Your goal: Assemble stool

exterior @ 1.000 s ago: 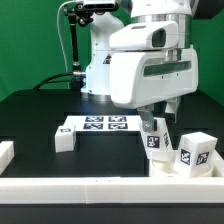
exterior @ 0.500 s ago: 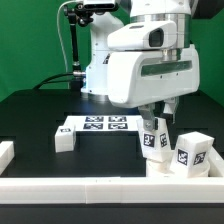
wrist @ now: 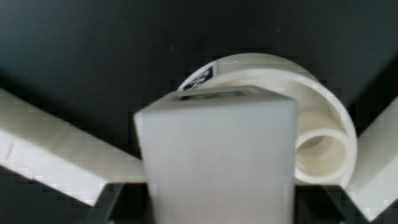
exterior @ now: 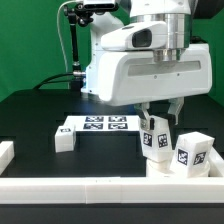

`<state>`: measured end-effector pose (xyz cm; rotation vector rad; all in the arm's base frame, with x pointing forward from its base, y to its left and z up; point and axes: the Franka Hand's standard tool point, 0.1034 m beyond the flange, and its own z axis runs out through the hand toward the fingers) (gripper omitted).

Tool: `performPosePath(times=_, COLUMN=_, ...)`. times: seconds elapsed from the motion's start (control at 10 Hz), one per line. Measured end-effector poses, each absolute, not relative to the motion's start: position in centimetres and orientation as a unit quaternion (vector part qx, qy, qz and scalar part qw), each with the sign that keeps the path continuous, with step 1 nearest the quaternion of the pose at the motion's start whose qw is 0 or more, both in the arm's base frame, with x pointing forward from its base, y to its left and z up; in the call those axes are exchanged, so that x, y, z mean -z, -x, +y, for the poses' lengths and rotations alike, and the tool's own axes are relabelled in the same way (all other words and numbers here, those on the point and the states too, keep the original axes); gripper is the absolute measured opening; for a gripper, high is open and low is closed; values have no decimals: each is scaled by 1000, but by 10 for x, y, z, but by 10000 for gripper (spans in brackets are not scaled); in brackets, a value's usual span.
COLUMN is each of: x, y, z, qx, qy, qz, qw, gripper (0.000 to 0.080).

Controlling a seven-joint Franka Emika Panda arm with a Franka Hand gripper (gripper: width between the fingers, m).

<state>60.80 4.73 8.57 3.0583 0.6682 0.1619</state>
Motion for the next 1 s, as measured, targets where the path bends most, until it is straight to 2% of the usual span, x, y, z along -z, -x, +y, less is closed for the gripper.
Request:
performPosePath(times=0.7, x=-85, y=-609, z=47, qx=-64, qy=-995, qz=-77, qw=-12, gripper=340)
performPosePath(times=1.0, x=-84, y=-608, z=47, qx=-57, qy=-967, qz=-247, qw=-37, gripper=340)
